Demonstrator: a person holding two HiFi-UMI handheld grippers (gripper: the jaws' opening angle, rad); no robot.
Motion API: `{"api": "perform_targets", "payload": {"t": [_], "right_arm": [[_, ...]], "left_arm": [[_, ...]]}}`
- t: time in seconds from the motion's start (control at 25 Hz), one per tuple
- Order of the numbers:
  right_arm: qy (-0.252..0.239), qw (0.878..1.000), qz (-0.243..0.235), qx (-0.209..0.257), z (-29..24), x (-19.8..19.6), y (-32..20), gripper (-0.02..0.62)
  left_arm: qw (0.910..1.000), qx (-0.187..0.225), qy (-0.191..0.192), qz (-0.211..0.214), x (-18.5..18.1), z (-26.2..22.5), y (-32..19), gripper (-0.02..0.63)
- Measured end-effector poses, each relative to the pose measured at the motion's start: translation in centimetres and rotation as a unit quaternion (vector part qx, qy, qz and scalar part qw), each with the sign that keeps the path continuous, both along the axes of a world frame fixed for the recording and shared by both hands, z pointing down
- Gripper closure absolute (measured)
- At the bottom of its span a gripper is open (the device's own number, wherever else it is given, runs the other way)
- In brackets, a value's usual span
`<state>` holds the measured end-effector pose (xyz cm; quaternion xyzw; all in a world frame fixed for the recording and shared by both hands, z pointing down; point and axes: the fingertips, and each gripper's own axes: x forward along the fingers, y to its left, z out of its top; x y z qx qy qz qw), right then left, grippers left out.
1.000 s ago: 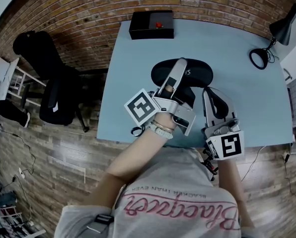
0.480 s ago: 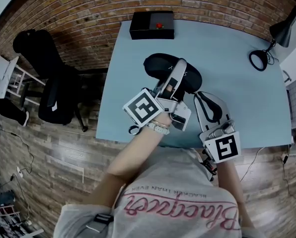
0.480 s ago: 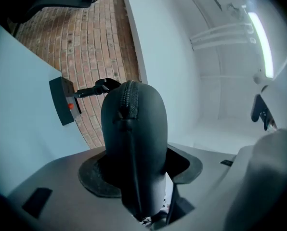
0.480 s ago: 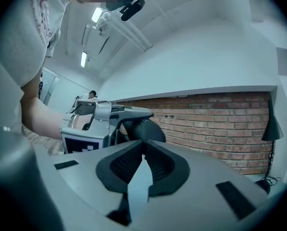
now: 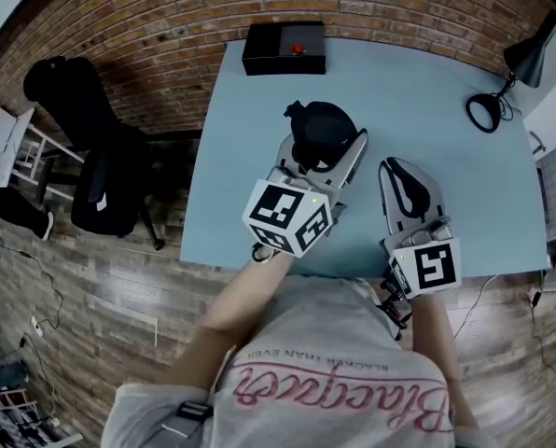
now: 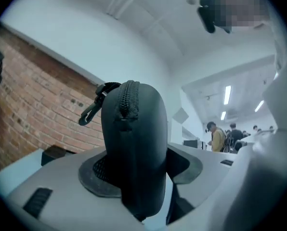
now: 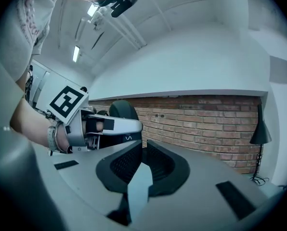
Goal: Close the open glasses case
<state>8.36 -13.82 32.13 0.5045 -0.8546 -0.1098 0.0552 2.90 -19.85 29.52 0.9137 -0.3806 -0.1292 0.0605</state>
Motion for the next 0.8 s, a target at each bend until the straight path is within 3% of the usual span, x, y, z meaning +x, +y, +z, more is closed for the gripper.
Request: {"api": "perform_targets", "payload": {"t": [0.12, 0.32, 0.48, 0.8], "right_arm": [[-0.004, 1.0, 0.007, -0.001, -0.1, 0.1, -0.3, 0.571], [-0.007, 1.0, 0.017, -0.003, -0.3, 0.3, -0.5, 0.571], [-0.007, 1.0, 0.023, -0.006, -0.3, 0.4, -0.7, 0.571], [-0.007, 0.999, 0.035, -0.013, 0.1, 0.8, -0.8, 0.571]], "left_arm": [[0.9959, 0.063, -0.064, -0.015, 0.5, -0.5, 0.7, 0.345], [0.985, 0.122, -0.119, -0.024, 1.0, -0.9, 1.6, 0.344], [0.9818, 0.133, -0.133, -0.028, 0.9, -0.9, 1.8, 0.344], [0.9837, 0.123, -0.128, -0.029, 0.5, -0.6, 1.7, 0.344]]}}
